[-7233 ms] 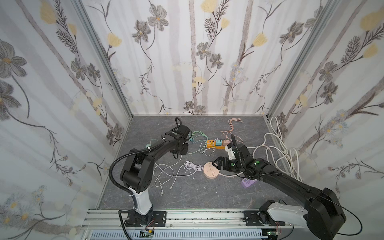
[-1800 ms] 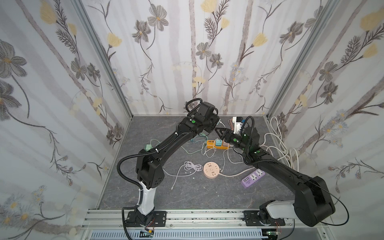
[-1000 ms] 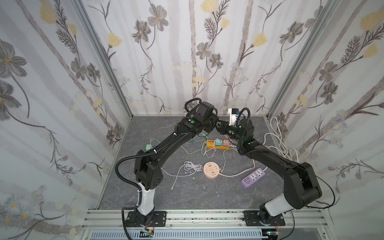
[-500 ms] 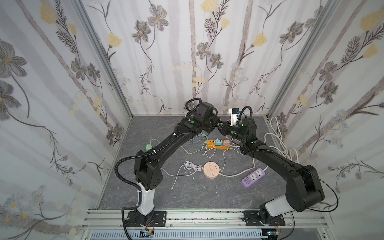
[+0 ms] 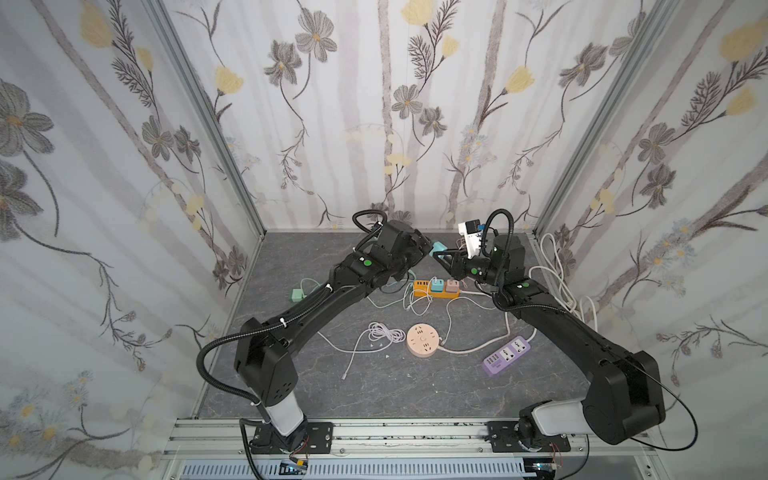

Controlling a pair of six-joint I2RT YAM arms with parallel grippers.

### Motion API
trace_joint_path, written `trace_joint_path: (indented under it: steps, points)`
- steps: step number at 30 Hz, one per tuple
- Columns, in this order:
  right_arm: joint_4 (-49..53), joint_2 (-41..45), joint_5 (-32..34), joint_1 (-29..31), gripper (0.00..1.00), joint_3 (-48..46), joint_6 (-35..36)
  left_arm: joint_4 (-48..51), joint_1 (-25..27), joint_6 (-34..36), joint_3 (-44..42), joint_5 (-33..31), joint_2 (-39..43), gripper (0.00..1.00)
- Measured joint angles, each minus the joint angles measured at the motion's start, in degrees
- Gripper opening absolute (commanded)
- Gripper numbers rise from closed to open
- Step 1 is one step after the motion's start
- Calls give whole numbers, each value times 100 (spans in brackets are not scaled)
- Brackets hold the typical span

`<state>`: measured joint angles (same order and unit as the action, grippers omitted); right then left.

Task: Insert the plug
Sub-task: 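Close the right gripper on the teal charger while the left gripper opens and withdraws, then carry the teal charger over the pink round socket with the right gripper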

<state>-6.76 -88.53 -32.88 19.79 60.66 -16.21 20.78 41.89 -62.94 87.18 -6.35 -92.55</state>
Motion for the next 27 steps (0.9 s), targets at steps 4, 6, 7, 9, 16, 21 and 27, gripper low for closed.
trace_joint_path:
  steps: [4,6,7,9,16,21,27]
  points:
    - [896,9,-42,61,0,260,581,-114,-28,695,-975,-942,852,100]
    - [1235,37,-39,127,0,337,1001,-146,-101,975,-1462,-1340,1270,100]
    - [1397,59,-39,162,0,339,1222,-149,-149,1069,-1646,-1471,1432,100]
    - [1797,114,-39,234,0,339,1775,-223,-284,1325,-2107,-1676,1860,100]
    - [3316,138,-496,520,0,470,4122,-302,-584,2291,-3134,-1849,3303,100]
    - [4625,-28,-415,796,0,678,5746,-308,-680,2732,-3620,-2155,4138,100]
    - [5939,-918,380,1303,0,1464,6695,-337,-802,2900,-3976,-2485,4642,100]
